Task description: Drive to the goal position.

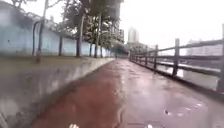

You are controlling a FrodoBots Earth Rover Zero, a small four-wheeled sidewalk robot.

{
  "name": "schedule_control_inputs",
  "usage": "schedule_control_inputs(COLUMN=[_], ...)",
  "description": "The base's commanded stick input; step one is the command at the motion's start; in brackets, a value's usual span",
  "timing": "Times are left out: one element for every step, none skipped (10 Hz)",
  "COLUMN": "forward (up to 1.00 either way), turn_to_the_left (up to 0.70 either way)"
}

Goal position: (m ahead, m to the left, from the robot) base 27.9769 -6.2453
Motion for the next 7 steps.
schedule_control_inputs(forward=[0.85,0.85,0.85,0.85,0.85,0.85,0.85], turn_to_the_left=[-0.32,-0.1,0.02,0.02,0.02,0.02,0.02])
